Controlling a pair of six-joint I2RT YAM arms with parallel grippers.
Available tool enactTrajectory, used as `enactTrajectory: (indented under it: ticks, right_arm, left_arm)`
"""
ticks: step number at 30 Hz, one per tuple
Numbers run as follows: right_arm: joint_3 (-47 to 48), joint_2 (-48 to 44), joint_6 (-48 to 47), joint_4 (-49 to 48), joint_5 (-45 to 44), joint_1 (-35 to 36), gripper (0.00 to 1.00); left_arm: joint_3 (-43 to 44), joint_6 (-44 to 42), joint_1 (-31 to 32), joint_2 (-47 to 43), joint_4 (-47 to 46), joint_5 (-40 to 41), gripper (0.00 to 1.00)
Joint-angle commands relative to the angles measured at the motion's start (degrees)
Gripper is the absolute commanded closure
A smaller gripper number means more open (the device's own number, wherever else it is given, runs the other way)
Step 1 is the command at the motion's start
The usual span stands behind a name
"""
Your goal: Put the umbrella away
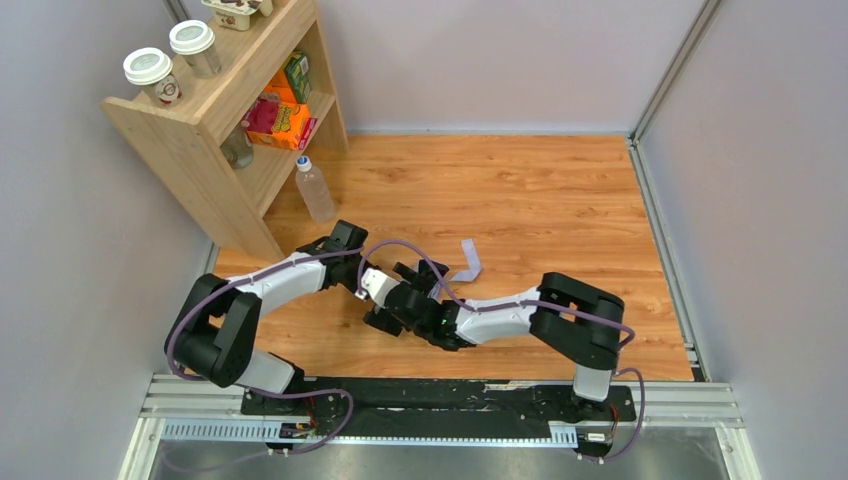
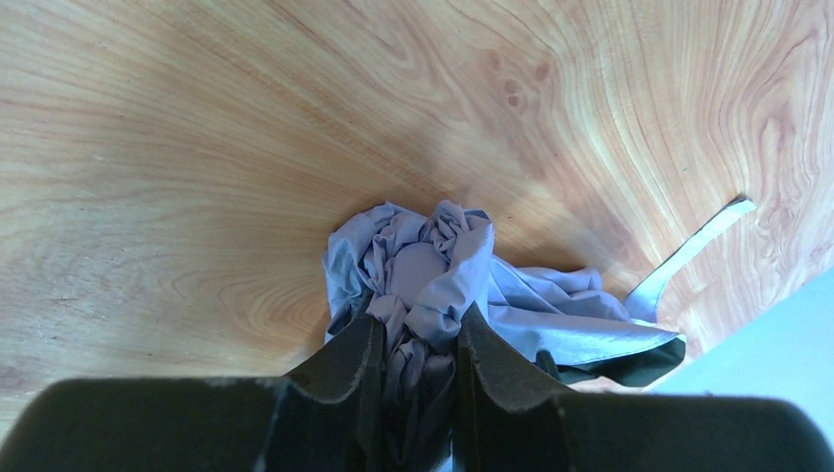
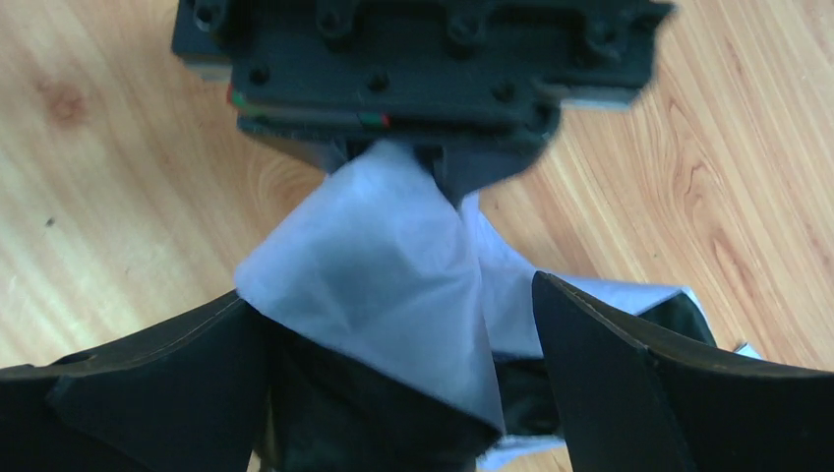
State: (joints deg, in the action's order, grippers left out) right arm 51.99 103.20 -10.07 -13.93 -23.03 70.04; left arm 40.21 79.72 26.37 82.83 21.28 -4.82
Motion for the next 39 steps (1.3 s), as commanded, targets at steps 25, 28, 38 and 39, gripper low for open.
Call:
enactTrajectory:
  ticks: [25,28,38,39]
  right_arm:
    - [-14.0,6.1,29.3,-9.2,26.5,-8.2,1.0]
    - [-16.1,7.4,35.1,-15.8,39.4,-13.5,1.0]
    - [-9.3,19.9,48.7,-17.8,65.7,-27.6,1.0]
    - [-8.5,20.6,48.8,-17.6,66.2,-27.9,1.0]
  left_arm:
    - [-7.2,-10.4,-3.1,-20.9,-6.2,7.7,0.23]
    - [-7.9,-13.1,-7.3,-26.1,-8.5,3.9,0.23]
    - [-17.9,-5.1,-7.6,-37.6,-15.5,-9.4,0.22]
    - [-21.5,-3.4,-7.6,-38.3,-19.0,-9.9,0.22]
